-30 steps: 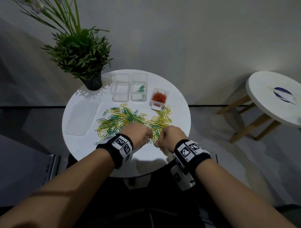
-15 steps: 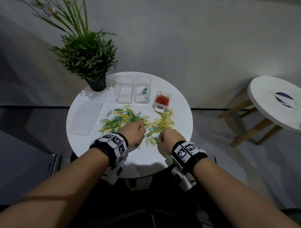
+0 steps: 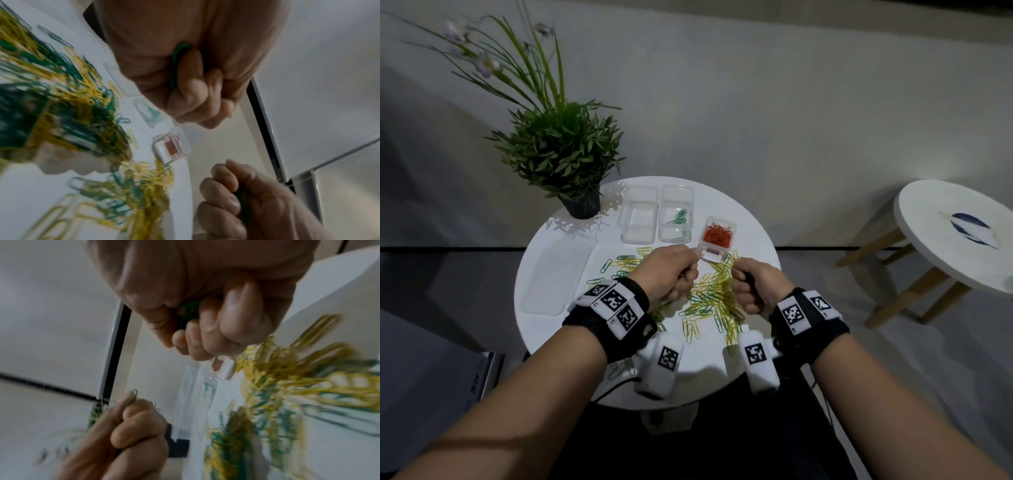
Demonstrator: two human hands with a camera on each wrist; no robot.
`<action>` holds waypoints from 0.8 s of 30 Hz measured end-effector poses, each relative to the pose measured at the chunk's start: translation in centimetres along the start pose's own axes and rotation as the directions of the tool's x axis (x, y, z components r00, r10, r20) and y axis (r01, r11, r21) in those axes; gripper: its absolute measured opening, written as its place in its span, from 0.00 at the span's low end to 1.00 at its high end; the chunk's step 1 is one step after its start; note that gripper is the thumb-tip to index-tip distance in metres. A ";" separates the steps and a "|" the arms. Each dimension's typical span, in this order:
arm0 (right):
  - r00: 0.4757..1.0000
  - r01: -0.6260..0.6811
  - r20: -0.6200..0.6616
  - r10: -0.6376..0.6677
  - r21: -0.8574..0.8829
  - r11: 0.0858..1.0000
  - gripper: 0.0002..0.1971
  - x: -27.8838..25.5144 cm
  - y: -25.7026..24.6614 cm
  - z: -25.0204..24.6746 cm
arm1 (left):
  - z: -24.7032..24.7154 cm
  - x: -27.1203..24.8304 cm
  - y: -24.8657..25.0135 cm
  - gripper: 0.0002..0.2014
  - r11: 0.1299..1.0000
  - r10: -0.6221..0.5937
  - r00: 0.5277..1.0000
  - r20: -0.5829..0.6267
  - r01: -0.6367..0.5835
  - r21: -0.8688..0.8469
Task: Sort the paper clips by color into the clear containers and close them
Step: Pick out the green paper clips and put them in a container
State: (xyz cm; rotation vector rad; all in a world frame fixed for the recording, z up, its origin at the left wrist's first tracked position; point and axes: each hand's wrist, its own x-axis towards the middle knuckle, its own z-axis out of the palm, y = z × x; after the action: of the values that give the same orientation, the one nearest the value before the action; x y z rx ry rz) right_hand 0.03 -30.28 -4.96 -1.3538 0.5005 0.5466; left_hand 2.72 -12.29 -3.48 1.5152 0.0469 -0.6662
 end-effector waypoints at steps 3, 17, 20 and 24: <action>0.995 -0.019 0.103 -0.007 0.250 0.968 0.15 0.9 -1.8 -0.2 | 0.2 0.9 1.5 0.09 0.985 0.014 1.000 -0.012 -0.015 -0.172; 0.999 0.021 -0.053 0.012 0.585 0.811 0.21 6.0 -7.5 -1.0 | 0.5 9.0 4.6 0.13 0.841 -0.148 0.987 -0.063 0.092 -0.533; 0.998 0.024 -0.054 0.011 0.597 0.802 0.18 7.1 -7.6 -1.2 | 0.5 10.0 4.3 0.11 0.824 -0.129 0.989 -0.072 0.066 -0.563; 0.996 0.045 -0.092 0.011 0.587 0.808 0.17 8.5 -7.2 -2.0 | 1.4 11.3 4.0 0.14 0.835 -0.086 0.990 -0.108 0.012 -0.550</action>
State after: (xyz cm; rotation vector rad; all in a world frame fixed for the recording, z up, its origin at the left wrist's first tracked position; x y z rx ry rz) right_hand 11.10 -32.51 -5.10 -0.7814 0.6679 0.2733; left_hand 13.25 -18.12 -4.60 0.9954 0.3513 -0.5331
